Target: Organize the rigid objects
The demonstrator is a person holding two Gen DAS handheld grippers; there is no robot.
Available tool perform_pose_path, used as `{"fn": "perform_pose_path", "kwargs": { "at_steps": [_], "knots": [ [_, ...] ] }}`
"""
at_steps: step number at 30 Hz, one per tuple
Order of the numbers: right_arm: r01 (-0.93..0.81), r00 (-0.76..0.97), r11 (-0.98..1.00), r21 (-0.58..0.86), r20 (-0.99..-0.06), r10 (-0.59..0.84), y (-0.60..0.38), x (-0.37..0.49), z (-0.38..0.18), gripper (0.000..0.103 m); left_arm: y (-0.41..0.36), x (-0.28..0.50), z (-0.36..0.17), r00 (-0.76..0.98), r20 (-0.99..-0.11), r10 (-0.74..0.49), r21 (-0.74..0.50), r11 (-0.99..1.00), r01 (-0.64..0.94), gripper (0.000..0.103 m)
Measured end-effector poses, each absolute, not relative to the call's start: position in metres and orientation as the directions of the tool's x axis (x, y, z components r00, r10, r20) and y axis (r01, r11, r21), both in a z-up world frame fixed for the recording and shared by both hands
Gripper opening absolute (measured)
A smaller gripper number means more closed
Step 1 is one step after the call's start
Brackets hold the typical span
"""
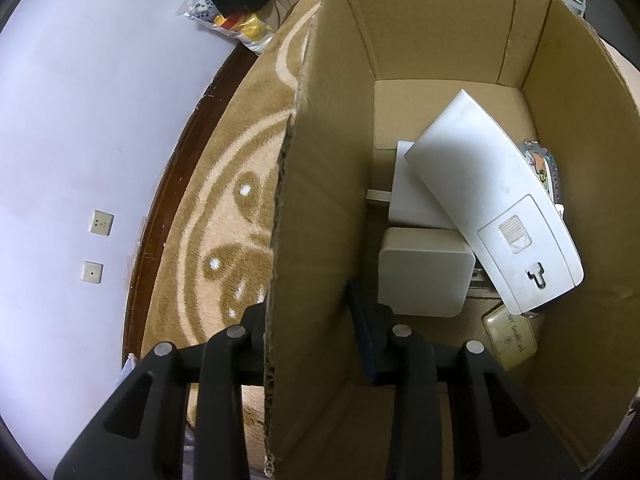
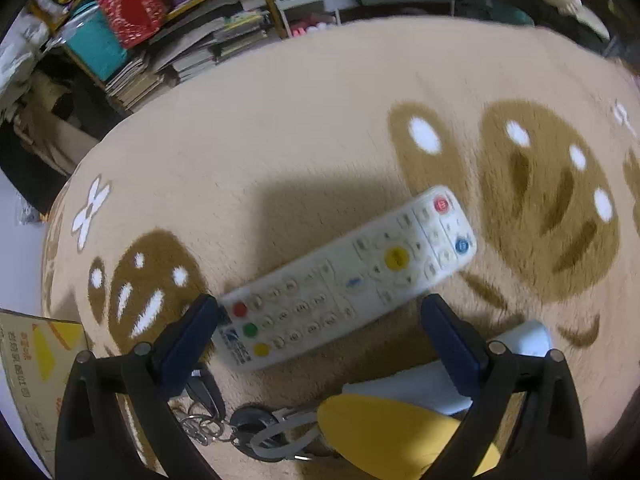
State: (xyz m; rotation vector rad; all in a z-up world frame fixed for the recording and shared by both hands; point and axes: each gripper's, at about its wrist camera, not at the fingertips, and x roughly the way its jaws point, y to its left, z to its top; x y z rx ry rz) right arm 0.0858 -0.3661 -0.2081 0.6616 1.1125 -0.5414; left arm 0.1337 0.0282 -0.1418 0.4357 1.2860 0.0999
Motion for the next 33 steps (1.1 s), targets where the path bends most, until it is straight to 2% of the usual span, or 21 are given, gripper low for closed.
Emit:
{"fn": "perform_pose_path", "kwargs": {
  "at_steps": [4,11,20,24,31,33],
  "knots": [
    [0.698,0.363,0.678,0.230,-0.930,-0.058,-0.370,0.085,-0.210,0.103,0.028,0.135,-0.142,0.289,-0.905,0.313,0.370,0.914,0.168,0.032],
    [0.698,0.407,0.657,0.283,-0.912,-0.040,-0.377,0.089,-0.211,0.103,0.034,0.136,-0.142,0.280,-0.917,0.283,0.336,0.927,0.166,0.026],
    [0.694,0.395,0.680,0.237,-0.915,-0.084,-0.370,0.107,-0.214,0.103,0.035,0.136,-0.143,0.279,-0.921,0.273,0.326,0.931,0.166,0.024],
    [0.668,0.408,0.713,0.211,-0.906,-0.114,-0.363,0.111,-0.210,0.090,0.036,0.138,-0.144,0.278,-0.922,0.269,0.321,0.933,0.164,0.024],
    [0.649,0.374,0.751,0.122,-0.911,-0.176,-0.352,0.113,-0.212,0.086,0.036,0.138,-0.143,0.278,-0.922,0.270,0.323,0.932,0.165,0.024],
    [0.640,0.374,0.760,0.112,-0.910,-0.181,-0.351,0.113,-0.209,0.077,0.037,0.139,-0.144,0.279,-0.921,0.272,0.325,0.931,0.165,0.025]
  ]
}}
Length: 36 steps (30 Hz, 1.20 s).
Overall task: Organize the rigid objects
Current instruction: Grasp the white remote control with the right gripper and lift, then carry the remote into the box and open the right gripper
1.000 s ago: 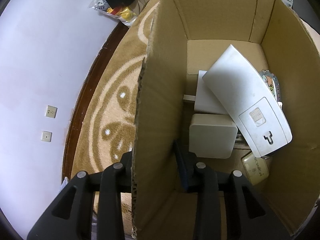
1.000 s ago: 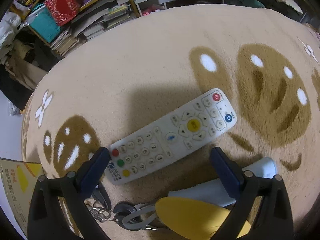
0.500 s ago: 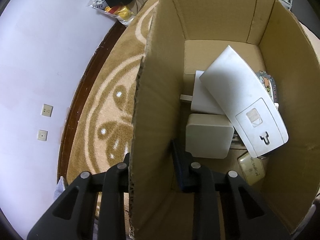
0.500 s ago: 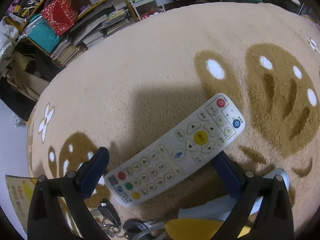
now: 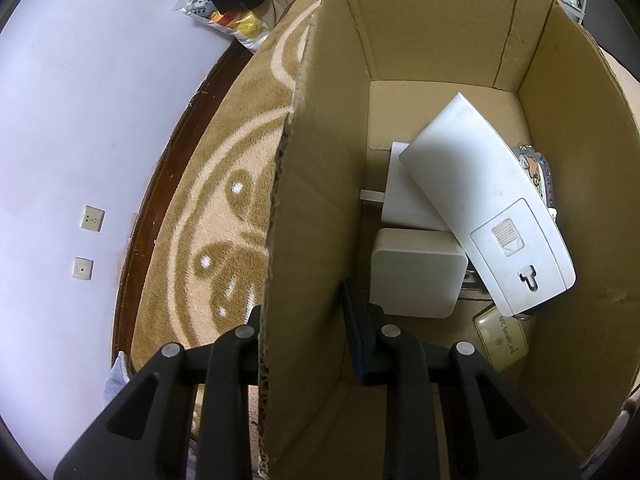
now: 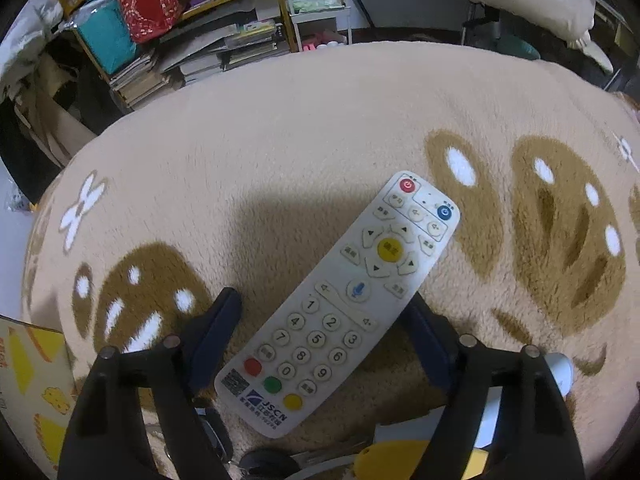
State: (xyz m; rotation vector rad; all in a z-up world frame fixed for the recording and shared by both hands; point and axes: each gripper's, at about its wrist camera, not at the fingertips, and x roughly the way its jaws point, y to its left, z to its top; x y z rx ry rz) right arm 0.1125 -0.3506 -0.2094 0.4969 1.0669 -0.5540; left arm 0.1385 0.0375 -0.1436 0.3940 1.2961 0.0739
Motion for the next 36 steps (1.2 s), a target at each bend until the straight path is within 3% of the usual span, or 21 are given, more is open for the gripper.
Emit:
{"fn": "perform_pose_path", "kwargs": {
  "at_steps": [6,20,36],
  "knots": [
    [0.577,0.404,0.811,0.099,-0.897,-0.177,-0.333,0.120,-0.202,0.044,0.039,0.139,-0.145,0.281,-0.919,0.276,0.330,0.929,0.166,0.026],
    [0.481,0.523,0.853,0.203,-0.847,-0.094,-0.299,0.115,-0.176,0.043,0.039,0.139,-0.145,0.279,-0.921,0.273,0.325,0.931,0.163,0.026],
    [0.163,0.686,0.929,0.332,-0.715,0.135,-0.210,0.107,-0.098,0.043,0.040,0.140,-0.148,0.277,-0.922,0.269,0.320,0.934,0.161,0.026]
  ]
}}
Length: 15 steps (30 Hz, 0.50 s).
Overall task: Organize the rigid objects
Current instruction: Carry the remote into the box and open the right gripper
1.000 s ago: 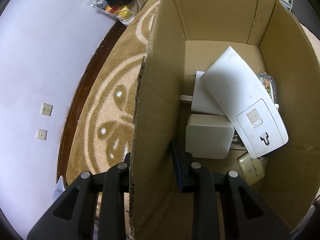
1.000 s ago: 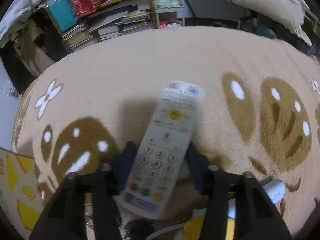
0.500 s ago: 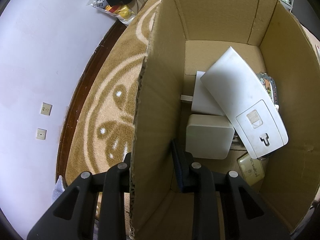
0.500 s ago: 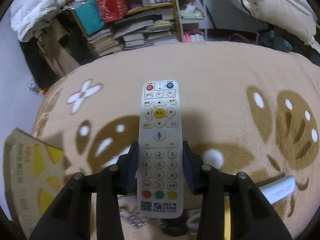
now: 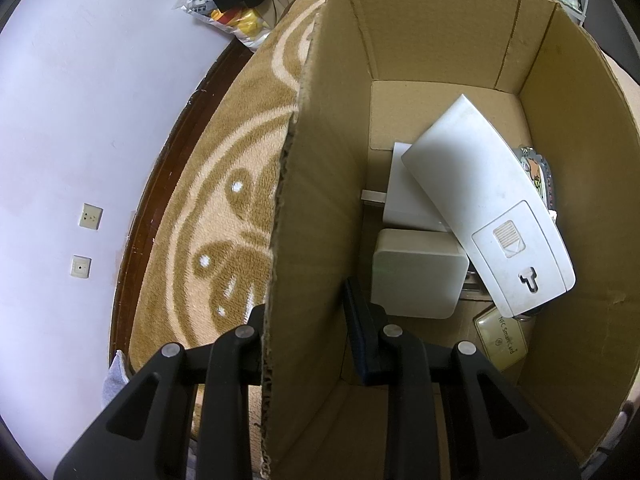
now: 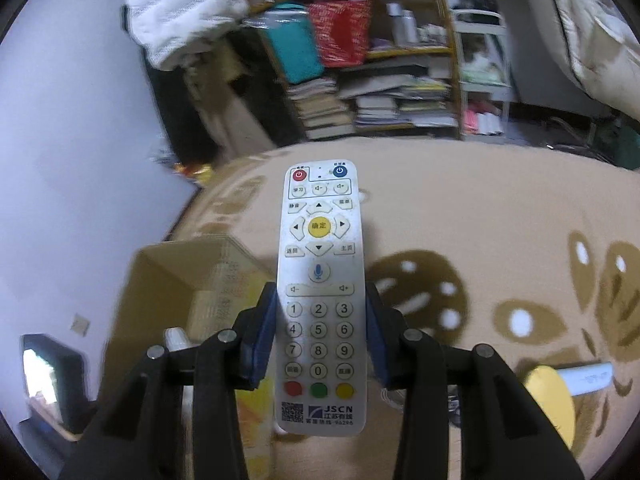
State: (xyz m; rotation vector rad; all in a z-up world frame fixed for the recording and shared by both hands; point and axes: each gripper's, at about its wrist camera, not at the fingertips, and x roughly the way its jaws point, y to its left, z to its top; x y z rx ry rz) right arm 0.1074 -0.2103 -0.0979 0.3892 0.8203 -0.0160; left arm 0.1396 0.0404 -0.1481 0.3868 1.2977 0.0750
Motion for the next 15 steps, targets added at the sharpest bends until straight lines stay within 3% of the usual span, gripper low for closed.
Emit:
{"fn": "perform_pose_path", "kwargs": {
  "at_steps": [15],
  "knots": [
    [-0.070,0.727,0.909,0.411,-0.602,0.329,-0.157,0.096,-0.084,0.043,0.039,0.139,-0.148,0.276,-0.922,0.272,0.323,0.933,0.160,0.026]
  ]
}}
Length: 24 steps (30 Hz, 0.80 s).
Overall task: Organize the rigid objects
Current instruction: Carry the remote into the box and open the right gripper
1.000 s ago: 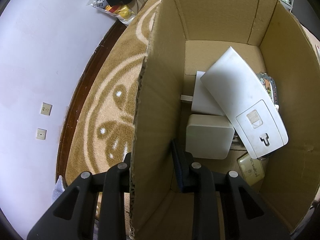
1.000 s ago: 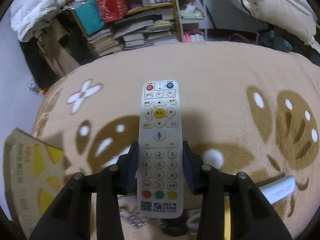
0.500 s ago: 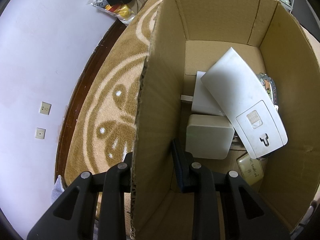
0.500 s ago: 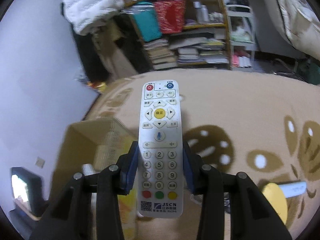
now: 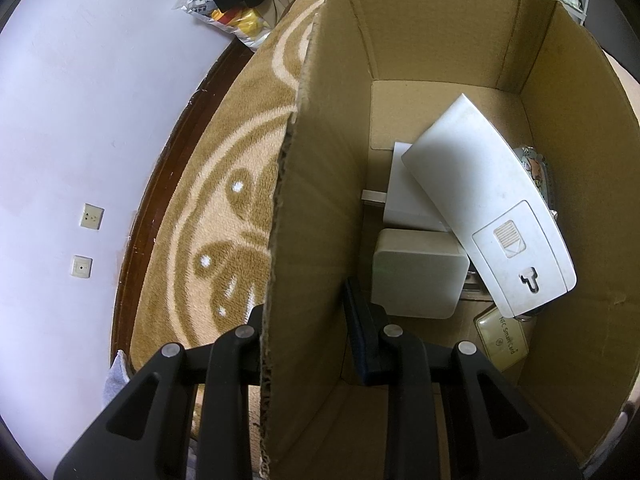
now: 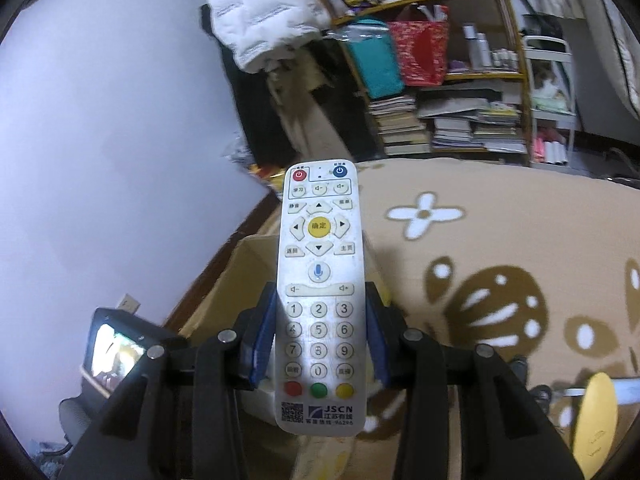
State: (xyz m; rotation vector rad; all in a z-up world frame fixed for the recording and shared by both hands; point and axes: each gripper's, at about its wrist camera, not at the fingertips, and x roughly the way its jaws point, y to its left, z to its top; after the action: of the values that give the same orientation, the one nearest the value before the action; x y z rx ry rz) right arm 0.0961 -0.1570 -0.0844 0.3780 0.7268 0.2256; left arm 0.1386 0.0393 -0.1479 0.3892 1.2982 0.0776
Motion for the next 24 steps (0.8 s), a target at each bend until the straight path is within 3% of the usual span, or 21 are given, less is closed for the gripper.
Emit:
{"fn": "perform_pose_path", "kwargs": {
  "at_steps": [7,24],
  "knots": [
    [-0.093,0.679,0.910,0.403,-0.643,0.354,-0.138,0.100,-0.098,0.043,0.042,0.139,-0.147,0.271,-0.926,0.262,0.311,0.938,0.154,0.026],
    [-0.104,0.690,0.919,0.379,-0.638,0.341,-0.135,0.097,-0.109,0.043,0.042,0.139,-0.149,0.273,-0.927,0.258,0.307,0.939,0.152,0.026]
  ]
}}
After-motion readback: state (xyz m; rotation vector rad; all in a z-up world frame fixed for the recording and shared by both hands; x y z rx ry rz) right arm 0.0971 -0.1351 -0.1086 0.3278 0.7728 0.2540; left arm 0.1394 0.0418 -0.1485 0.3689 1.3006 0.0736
